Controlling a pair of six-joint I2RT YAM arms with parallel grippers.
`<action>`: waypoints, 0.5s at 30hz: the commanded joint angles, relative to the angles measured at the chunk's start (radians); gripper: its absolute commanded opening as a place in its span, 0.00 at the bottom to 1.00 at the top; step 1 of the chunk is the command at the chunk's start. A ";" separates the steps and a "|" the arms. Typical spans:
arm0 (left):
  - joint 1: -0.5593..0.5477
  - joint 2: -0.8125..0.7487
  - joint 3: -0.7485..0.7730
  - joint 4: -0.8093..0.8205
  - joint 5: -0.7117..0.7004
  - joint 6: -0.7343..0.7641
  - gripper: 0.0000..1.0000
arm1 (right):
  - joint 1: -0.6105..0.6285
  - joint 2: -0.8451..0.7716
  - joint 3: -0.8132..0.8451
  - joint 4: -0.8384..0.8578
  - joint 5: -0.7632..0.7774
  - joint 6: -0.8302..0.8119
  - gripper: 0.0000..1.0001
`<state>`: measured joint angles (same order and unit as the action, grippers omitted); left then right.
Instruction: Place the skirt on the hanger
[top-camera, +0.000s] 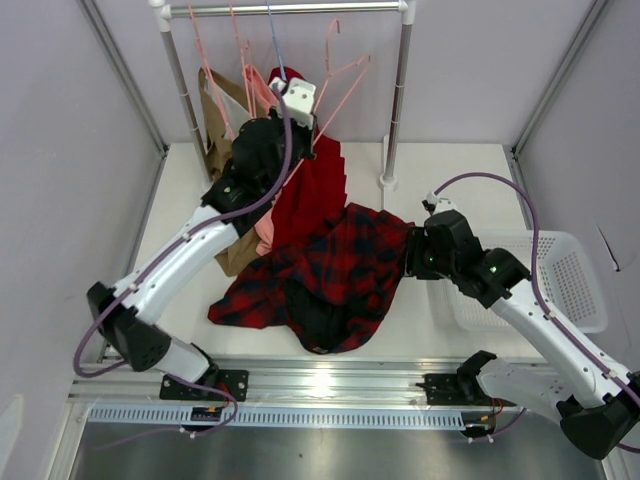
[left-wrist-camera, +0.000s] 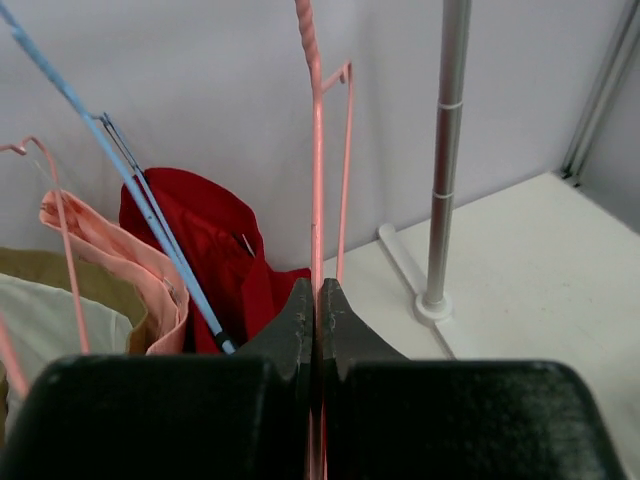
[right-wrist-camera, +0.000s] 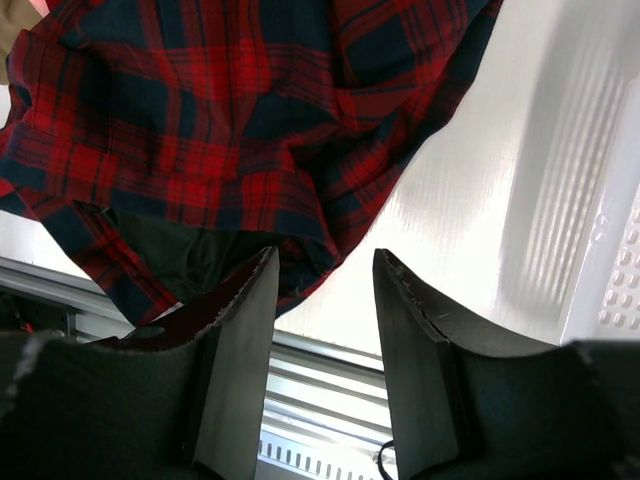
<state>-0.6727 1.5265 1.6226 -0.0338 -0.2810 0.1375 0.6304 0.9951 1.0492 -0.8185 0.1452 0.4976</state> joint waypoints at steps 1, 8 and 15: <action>-0.013 -0.147 -0.096 0.046 0.051 -0.047 0.00 | -0.003 -0.023 0.002 -0.002 0.016 0.015 0.47; -0.051 -0.380 -0.248 -0.201 0.212 -0.082 0.00 | -0.006 -0.027 0.023 -0.040 0.019 0.013 0.41; -0.068 -0.627 -0.392 -0.446 0.338 -0.172 0.00 | -0.006 -0.061 -0.011 -0.059 -0.061 0.002 0.40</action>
<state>-0.7322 0.9836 1.2671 -0.3580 -0.0399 0.0399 0.6266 0.9707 1.0454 -0.8658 0.1226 0.5037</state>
